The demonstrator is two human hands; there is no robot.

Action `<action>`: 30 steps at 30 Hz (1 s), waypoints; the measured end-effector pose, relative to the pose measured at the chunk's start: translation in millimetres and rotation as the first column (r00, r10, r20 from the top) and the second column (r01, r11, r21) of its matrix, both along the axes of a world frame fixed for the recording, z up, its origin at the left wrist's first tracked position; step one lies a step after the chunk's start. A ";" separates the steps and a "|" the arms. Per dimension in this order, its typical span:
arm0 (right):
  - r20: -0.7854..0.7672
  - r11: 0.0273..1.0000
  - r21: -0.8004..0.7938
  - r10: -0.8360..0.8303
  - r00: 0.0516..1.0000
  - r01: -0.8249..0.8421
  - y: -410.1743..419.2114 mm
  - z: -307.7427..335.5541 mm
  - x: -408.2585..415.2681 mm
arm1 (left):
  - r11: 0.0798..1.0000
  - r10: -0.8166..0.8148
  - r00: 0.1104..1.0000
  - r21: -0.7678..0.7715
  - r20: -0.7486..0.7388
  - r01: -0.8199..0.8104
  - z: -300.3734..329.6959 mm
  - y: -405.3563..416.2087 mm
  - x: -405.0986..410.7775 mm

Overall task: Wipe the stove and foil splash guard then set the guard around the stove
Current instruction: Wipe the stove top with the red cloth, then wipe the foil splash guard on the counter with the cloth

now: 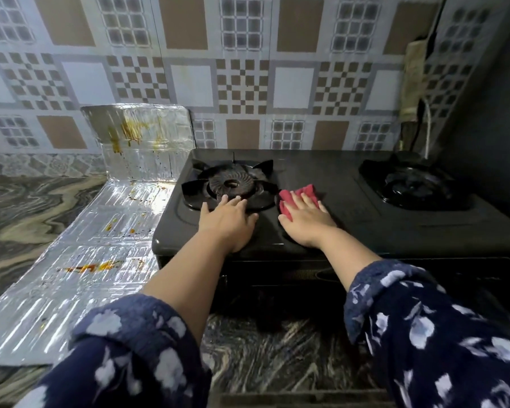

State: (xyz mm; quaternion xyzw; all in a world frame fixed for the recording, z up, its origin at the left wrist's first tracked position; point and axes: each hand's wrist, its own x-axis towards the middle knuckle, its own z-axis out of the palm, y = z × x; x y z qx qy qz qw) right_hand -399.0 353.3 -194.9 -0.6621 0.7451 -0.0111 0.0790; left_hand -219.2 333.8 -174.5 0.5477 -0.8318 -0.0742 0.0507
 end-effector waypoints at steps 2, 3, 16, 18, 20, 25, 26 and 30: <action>0.005 1.000 -0.023 0.012 1.000 -0.012 14.7 -1.3 10.0 | 0.999 -0.023 0.999 -0.034 -0.025 0.022 -1.8 12.3 6.9; 0.010 0.999 -0.039 0.019 1.000 -0.019 21.4 -2.3 14.6 | 0.998 -0.033 0.999 -0.061 -0.028 0.031 -2.4 18.5 11.0; 0.061 0.888 -0.377 0.309 0.949 -0.264 71.0 -19.5 65.2 | 0.980 0.086 0.993 -0.173 -0.075 -0.097 -31.3 106.1 71.9; 0.068 0.873 -0.370 0.365 0.928 -0.317 80.1 -15.6 78.1 | 0.979 0.139 0.989 -0.140 -0.055 -0.145 -43.3 125.5 80.0; 0.094 0.876 -0.337 0.396 0.914 -0.345 87.9 -12.5 93.1 | 0.978 0.171 0.985 -0.112 -0.040 -0.174 -54.7 143.9 90.7; 0.149 0.851 -0.327 0.476 0.867 -0.411 109.4 -13.8 143.6 | 0.954 0.295 0.955 -0.045 -0.030 -0.297 -62.5 180.2 132.5; 0.147 0.847 -0.317 0.489 0.860 -0.427 114.4 -14.5 154.6 | 0.944 0.325 0.945 -0.040 -0.027 -0.326 -62.2 185.9 142.0; 0.128 0.811 -0.307 0.553 0.823 -0.498 126.9 -15.8 200.7 | 0.903 0.428 0.902 0.001 -0.060 -0.429 -67.0 204.0 185.5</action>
